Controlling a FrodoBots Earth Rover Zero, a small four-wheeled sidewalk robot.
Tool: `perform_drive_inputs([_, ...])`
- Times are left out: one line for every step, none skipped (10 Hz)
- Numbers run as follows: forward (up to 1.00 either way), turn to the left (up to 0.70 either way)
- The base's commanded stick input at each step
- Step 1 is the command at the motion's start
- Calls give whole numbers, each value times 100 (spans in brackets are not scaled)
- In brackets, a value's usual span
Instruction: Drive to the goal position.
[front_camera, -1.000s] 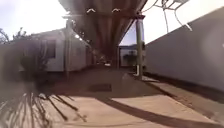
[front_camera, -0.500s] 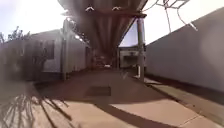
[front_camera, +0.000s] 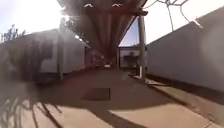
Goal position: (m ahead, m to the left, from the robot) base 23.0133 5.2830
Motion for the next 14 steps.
perform_drive_inputs([50, 0])
perform_drive_inputs([50, 0])
perform_drive_inputs([50, 0])
perform_drive_inputs([50, 0])
perform_drive_inputs([50, 0])
perform_drive_inputs([50, 0])
perform_drive_inputs([50, 0])
perform_drive_inputs([50, 0])
perform_drive_inputs([50, 0])
perform_drive_inputs([50, 0])
perform_drive_inputs([50, 0])
perform_drive_inputs([50, 0])
perform_drive_inputs([50, 0])
perform_drive_inputs([50, 0])
